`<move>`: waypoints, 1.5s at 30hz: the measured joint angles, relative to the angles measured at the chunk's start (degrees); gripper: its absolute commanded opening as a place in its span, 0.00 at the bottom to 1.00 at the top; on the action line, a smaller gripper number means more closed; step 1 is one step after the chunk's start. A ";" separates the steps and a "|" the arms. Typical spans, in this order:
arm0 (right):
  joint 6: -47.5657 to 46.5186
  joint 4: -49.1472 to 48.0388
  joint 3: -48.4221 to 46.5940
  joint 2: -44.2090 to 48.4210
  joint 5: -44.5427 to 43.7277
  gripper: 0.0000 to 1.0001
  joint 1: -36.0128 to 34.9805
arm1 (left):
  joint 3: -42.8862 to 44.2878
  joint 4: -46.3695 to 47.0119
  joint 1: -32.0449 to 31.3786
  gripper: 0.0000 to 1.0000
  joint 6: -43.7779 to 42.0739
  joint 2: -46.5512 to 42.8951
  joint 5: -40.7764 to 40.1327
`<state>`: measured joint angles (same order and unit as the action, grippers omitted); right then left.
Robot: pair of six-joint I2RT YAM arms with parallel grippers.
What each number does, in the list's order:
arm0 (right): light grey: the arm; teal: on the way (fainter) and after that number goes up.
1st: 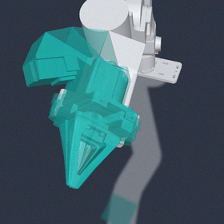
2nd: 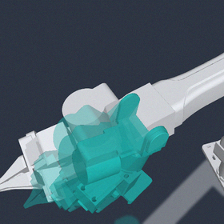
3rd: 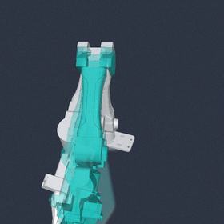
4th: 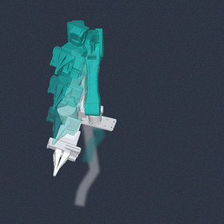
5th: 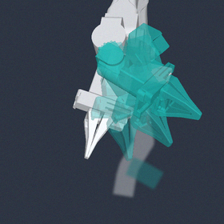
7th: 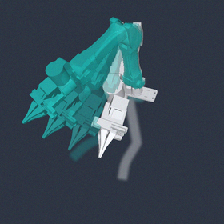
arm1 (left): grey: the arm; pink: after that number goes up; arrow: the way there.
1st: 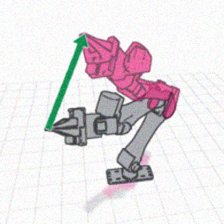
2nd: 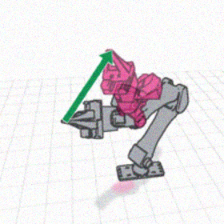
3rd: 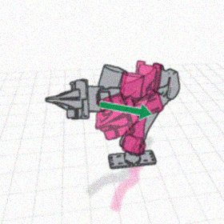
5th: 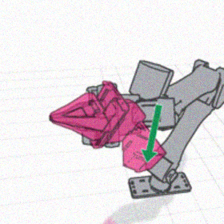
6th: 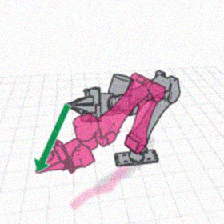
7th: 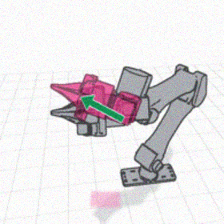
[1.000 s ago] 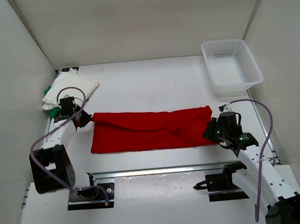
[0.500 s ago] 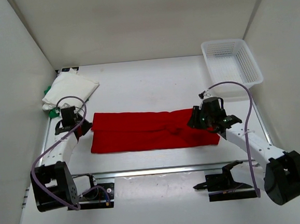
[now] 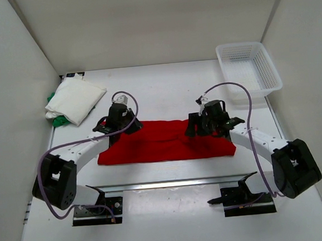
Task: Fold and stack the t-shirts
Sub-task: Fold the other side of the tshirt into a rectangle
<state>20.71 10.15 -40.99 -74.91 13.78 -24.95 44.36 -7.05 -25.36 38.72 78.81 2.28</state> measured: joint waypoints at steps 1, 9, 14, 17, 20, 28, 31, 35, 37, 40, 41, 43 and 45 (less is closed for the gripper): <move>-0.22 -0.09 0.24 -0.02 0.22 0.60 -0.44 | -0.35 1.09 -0.61 0.18 0.35 0.57 0.57; -1.92 1.29 1.40 -3.02 0.46 0.48 -2.43 | -5.70 6.21 -0.46 0.16 2.40 2.58 3.17; -2.69 1.81 2.38 -3.02 0.66 0.18 -4.55 | -6.51 8.20 -0.31 0.14 2.78 3.08 4.20; -2.67 2.05 3.19 -2.82 0.70 0.09 -5.88 | -6.49 9.16 -0.52 0.15 2.93 3.61 4.66; -2.03 2.67 5.11 -1.64 0.63 0.13 -7.76 | -6.49 9.73 -0.76 0.15 3.30 3.65 5.11; 0.33 5.53 9.09 5.66 2.64 0.53 -7.28 | -6.47 10.64 -0.68 0.16 3.48 3.67 6.25; 1.62 4.55 9.62 11.52 4.35 0.39 -0.31 | -6.47 11.26 -0.63 0.15 3.78 3.87 6.58; 6.12 -1.99 10.95 16.24 5.09 0.11 13.64 | -6.49 12.22 -1.36 0.15 4.39 4.50 7.04; 8.50 -5.64 12.41 15.58 4.76 0.14 20.50 | -6.51 12.68 -2.93 0.15 4.68 4.70 7.23; 11.15 -8.57 13.97 11.28 3.69 0.31 27.45 | -6.58 13.40 -7.06 0.16 4.81 4.90 7.61; 11.56 -9.11 14.01 9.49 3.26 0.32 28.65 | -6.69 13.81 -8.57 0.16 4.87 4.96 7.69; 12.09 -9.97 14.01 6.29 2.99 0.36 30.27 | -7.08 14.78 -12.13 0.16 4.87 5.22 7.96; 12.48 -11.06 14.23 4.63 2.73 0.37 31.58 | -7.26 15.93 -15.74 0.16 5.05 6.19 8.31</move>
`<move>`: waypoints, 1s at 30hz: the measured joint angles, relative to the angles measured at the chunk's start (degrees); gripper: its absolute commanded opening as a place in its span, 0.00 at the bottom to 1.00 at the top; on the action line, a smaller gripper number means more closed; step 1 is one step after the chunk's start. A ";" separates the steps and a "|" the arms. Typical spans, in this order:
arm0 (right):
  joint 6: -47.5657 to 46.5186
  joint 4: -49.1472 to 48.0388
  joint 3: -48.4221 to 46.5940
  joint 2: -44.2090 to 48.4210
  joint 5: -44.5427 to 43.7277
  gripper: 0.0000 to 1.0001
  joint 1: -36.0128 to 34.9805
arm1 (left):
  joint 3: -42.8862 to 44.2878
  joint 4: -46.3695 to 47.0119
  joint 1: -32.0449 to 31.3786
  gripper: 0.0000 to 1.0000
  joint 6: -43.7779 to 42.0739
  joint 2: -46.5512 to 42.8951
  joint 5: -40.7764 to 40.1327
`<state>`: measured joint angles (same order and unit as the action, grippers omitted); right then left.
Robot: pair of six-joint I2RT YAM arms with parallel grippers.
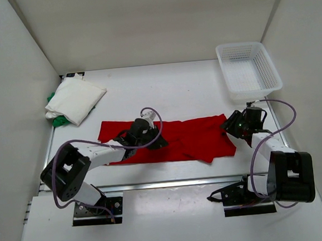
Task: Fold and stack the t-shirts
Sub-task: Fold the other side of the tshirt into a rectangle, then rotate the tshirt 90 degrees
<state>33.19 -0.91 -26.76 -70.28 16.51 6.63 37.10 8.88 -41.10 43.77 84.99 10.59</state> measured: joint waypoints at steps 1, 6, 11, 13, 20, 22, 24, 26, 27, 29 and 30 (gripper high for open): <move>0.09 -0.33 0.02 -0.39 0.04 0.37 0.44 | 0.00 0.61 -1.25 0.16 0.04 0.68 0.44; 0.68 -4.44 0.00 -4.26 1.57 0.34 2.29 | -0.26 3.37 -3.28 0.15 0.72 5.16 2.01; 1.57 -8.20 -0.02 -8.09 4.13 0.32 2.45 | -0.26 4.07 -3.23 0.15 0.94 8.74 2.27; 1.92 -9.77 -0.02 -9.22 5.53 0.27 2.45 | -0.26 4.52 -3.26 0.14 1.11 9.49 2.38; 3.28 -13.05 -0.02 -10.86 7.96 0.08 2.49 | -1.09 6.27 -2.99 0.14 1.38 9.84 2.51; 3.15 -12.72 -0.15 -10.86 7.50 0.06 2.43 | -1.42 6.84 -2.82 0.15 1.64 9.84 2.62; 2.84 -11.65 -0.66 -10.78 6.58 0.01 2.45 | -1.75 7.37 -2.58 0.14 1.79 9.84 2.80; 2.62 -10.99 -1.27 -10.62 5.88 0.00 2.64 | -2.03 7.91 -2.51 0.14 2.05 9.86 3.02; 2.56 -10.78 -1.64 -10.60 5.77 0.00 2.84 | -2.14 8.13 -2.51 0.14 2.23 9.90 3.08; 2.34 -10.29 -2.64 -10.67 5.40 0.00 3.23 | -2.21 8.66 -2.51 0.14 2.51 10.16 3.41; 2.19 -10.03 -3.30 -10.86 5.35 0.00 3.39 | -2.25 8.94 -2.51 0.14 2.64 10.29 3.52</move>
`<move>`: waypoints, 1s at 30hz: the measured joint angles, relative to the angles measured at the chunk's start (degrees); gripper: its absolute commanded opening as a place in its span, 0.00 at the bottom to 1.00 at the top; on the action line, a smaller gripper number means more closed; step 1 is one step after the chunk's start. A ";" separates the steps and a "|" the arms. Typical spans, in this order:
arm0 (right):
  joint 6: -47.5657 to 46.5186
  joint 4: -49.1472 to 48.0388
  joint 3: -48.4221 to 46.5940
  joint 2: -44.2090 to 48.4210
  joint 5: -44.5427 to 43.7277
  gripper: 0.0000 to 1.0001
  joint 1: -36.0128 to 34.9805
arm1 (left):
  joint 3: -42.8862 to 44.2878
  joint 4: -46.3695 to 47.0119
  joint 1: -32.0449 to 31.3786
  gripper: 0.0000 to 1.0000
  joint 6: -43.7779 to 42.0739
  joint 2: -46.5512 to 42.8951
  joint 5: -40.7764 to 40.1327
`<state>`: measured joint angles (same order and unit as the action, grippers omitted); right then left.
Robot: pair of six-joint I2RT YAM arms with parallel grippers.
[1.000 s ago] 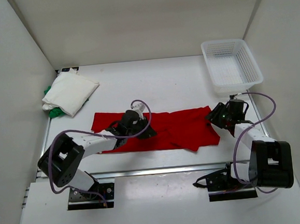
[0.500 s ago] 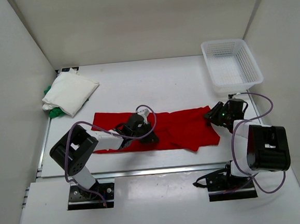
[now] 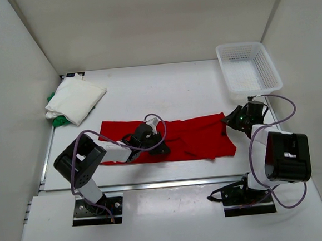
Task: Fold and stack the t-shirts
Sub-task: Rotate the tshirt 90 degrees
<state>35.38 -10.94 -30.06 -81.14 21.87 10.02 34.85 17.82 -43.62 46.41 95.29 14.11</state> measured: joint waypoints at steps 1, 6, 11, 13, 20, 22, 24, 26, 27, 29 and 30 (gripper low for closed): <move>-0.11 0.15 -0.72 -0.46 0.07 0.01 0.15 | -0.11 0.24 0.04 0.14 0.11 0.02 0.13; -1.09 0.15 -3.28 -4.07 -0.17 0.08 0.17 | -0.70 1.16 0.44 0.14 0.55 0.02 0.37; -1.22 0.55 -3.43 -6.67 -0.15 0.33 1.68 | -1.03 1.31 0.83 0.15 1.07 -0.17 0.76; -1.40 0.79 -3.43 -5.99 -0.55 0.34 1.66 | -1.14 0.52 0.98 0.15 1.07 -0.87 0.76; -2.49 4.90 -3.43 6.64 -7.45 0.24 -5.11 | 0.09 -6.12 6.51 0.17 -0.07 -7.39 0.44; -3.26 5.62 -3.41 10.32 -9.84 0.10 -8.57 | 1.77 -7.23 11.13 0.14 -0.13 -8.50 1.18; -3.76 5.35 -2.62 12.85 -10.78 0.00 -11.65 | 2.99 -7.32 16.81 0.13 -0.04 -8.76 1.64; -3.76 5.20 -1.07 14.29 -11.23 0.00 -14.82 | 2.86 -7.30 22.84 0.13 0.31 -9.07 1.03; -3.72 5.18 -0.31 14.45 -11.34 0.00 -16.15 | 2.14 -6.78 25.51 0.14 0.70 -9.35 0.28; -3.56 5.46 1.11 14.03 -11.32 0.00 -19.02 | -0.35 -6.01 29.79 0.14 1.68 -10.32 -0.94; -3.39 5.38 1.77 13.49 -11.13 0.00 -20.20 | -1.66 -5.88 31.43 0.14 2.32 -10.71 -1.44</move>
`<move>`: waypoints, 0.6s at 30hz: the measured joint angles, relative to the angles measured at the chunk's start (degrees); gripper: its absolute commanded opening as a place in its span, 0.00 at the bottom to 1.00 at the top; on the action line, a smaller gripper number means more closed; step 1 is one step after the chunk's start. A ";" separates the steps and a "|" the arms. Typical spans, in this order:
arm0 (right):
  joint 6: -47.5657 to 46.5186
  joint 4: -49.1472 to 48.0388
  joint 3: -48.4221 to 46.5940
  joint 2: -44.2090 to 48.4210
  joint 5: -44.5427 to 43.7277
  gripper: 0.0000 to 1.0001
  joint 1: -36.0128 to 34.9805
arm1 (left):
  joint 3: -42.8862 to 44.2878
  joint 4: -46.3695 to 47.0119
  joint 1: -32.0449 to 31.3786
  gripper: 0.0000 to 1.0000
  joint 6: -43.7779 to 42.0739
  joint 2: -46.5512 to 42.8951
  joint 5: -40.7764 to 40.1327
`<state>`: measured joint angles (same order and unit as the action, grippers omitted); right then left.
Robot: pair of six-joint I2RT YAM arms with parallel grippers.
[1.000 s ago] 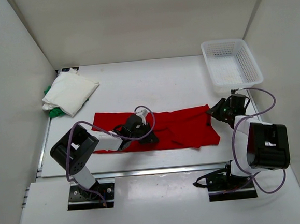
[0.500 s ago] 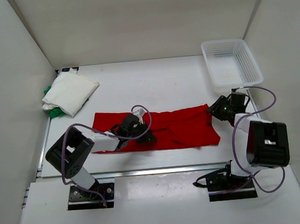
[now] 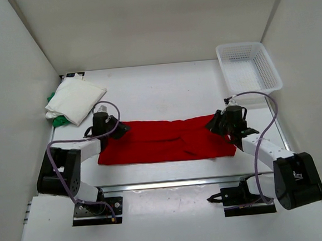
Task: Fold and stack the t-shirts
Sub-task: Rotate the tshirt 90 degrees
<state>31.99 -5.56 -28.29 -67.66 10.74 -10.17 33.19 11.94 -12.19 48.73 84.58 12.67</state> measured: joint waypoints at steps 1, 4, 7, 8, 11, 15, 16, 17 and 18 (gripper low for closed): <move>0.35 -0.22 0.68 -0.66 0.59 0.00 -0.96 | -1.33 0.28 1.38 0.14 0.52 -0.13 -0.17; 1.62 -1.36 3.65 -2.89 2.95 0.00 -1.03 | -4.66 0.55 4.00 0.14 1.79 -0.02 -0.15; 3.37 -1.33 7.50 -4.70 5.77 0.00 2.93 | -7.15 0.70 4.55 0.14 2.49 0.02 -0.02; 3.93 -1.86 8.20 -4.57 6.95 0.00 4.44 | -7.78 1.68 5.07 0.13 2.91 0.04 0.46; 4.07 -1.31 8.76 -3.04 8.02 0.00 7.58 | -10.12 5.79 7.52 0.12 5.16 0.63 3.87; 3.26 2.56 8.55 2.45 4.72 0.00 7.69 | -10.84 6.43 9.73 0.14 6.62 0.55 5.64; 2.99 3.78 8.02 3.98 3.78 0.01 6.43 | -10.73 5.81 9.27 0.14 6.56 0.13 5.20; 2.86 4.44 7.34 5.22 2.91 0.01 4.70 | -10.62 4.96 8.52 0.15 6.34 -0.57 4.59; 2.80 4.70 6.56 6.08 2.47 0.01 2.91 | -10.51 4.00 7.41 0.16 6.14 -1.66 3.93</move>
<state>34.79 -0.86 -21.74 -61.58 13.21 -7.27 22.68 15.94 -4.78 54.87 82.91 16.60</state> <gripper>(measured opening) 0.012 0.158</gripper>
